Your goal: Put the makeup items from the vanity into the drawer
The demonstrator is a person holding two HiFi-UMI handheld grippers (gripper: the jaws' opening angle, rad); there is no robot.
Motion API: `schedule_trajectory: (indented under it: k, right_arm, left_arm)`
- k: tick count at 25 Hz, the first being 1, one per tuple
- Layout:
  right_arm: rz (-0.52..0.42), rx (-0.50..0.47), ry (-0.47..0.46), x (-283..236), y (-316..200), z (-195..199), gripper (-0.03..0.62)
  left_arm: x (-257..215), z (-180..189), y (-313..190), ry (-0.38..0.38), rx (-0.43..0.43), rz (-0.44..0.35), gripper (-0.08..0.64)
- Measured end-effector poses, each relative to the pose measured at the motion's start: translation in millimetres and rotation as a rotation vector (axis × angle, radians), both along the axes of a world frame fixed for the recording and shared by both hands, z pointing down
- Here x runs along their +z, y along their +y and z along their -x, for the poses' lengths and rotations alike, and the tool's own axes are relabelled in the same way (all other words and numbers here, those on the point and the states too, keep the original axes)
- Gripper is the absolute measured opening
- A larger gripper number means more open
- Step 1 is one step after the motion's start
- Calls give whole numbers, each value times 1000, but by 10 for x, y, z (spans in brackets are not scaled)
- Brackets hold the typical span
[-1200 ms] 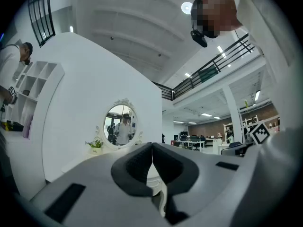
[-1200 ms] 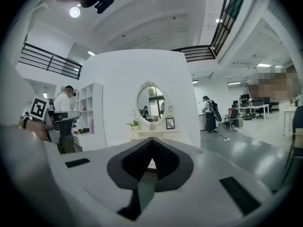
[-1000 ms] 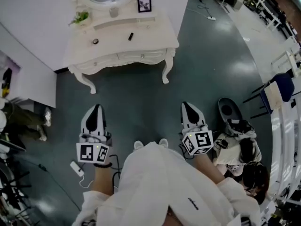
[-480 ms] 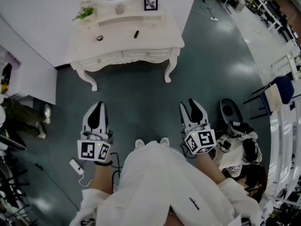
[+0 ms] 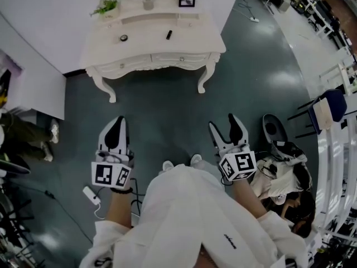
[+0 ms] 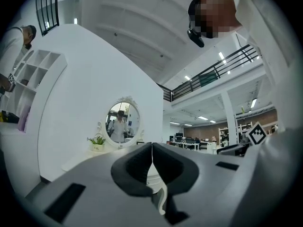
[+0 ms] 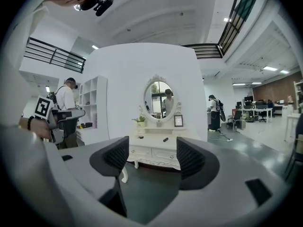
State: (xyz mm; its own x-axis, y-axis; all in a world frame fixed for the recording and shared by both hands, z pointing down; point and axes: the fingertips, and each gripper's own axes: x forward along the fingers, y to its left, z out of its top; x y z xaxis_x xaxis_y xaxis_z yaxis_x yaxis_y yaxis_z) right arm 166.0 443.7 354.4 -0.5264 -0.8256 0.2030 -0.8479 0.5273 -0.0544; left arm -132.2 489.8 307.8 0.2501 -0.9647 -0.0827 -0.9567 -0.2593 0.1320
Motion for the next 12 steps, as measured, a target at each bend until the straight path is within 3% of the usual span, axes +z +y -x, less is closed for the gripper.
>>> schedule_trajectory:
  k: [12]
  right_arm:
    - [19,-65,7,107,-249,367,360]
  left_arm:
    - [129,159,-214,34,0,15,28]
